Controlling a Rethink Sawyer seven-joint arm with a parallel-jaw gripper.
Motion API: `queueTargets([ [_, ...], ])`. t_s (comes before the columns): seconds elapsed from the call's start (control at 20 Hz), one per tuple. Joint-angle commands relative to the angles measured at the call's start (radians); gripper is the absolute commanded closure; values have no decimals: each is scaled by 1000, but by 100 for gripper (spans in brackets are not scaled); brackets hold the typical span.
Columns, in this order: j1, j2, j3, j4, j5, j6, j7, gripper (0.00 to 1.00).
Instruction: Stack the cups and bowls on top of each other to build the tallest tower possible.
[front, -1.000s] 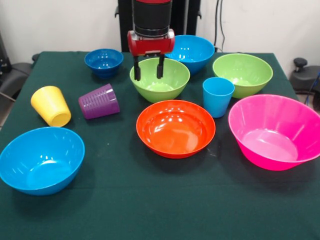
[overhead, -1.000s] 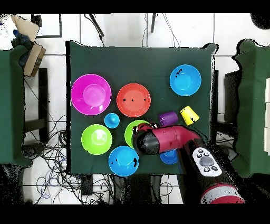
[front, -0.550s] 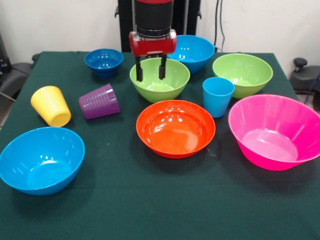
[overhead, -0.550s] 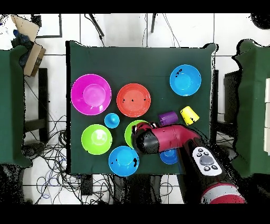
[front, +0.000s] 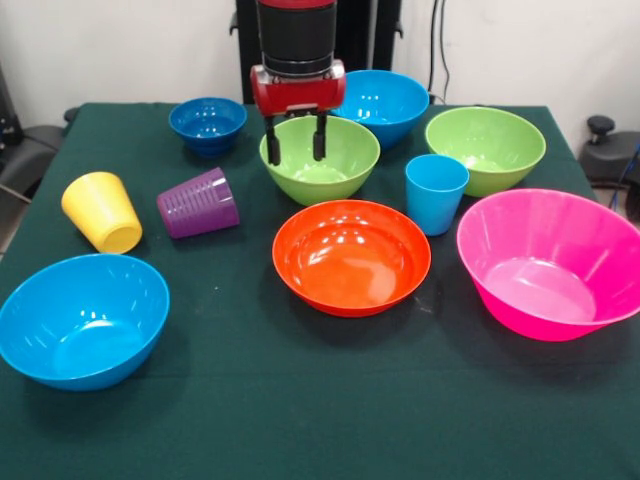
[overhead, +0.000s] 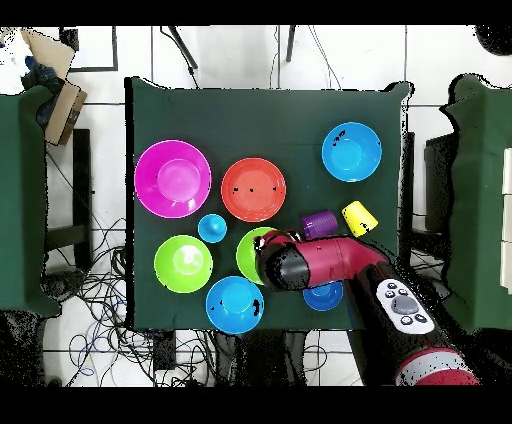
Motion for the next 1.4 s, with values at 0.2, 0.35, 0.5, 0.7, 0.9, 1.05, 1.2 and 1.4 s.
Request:
queueTargets([
  [0.2, -45, 75, 131, 38, -80, 96, -148, 0],
  [0.35, -52, 78, 142, 35, -99, 110, -170, 0],
  [0.5, -57, 84, 152, 31, -115, 118, -183, 0],
  [0.7, -66, 91, 166, 24, -136, 133, -193, 0],
  [0.9, -76, 93, 181, 20, -146, 145, -192, 0],
  [1.05, -84, 100, 187, 14, -161, 147, -198, 0],
  [1.2, -88, 93, 198, 16, -164, 161, -202, 0],
  [1.4, -114, 72, 233, 32, -144, 200, -228, 0],
])
